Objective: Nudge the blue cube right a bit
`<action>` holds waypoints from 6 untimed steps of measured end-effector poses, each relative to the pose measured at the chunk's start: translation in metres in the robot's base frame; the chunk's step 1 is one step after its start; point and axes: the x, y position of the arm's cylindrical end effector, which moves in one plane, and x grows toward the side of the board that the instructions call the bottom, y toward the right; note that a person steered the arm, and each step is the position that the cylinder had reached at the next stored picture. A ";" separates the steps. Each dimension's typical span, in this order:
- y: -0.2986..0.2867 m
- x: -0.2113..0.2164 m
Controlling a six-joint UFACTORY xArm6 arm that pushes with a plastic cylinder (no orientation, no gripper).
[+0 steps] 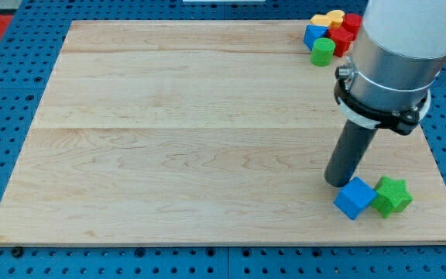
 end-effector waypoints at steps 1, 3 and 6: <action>-0.035 0.007; -0.018 0.054; 0.137 0.062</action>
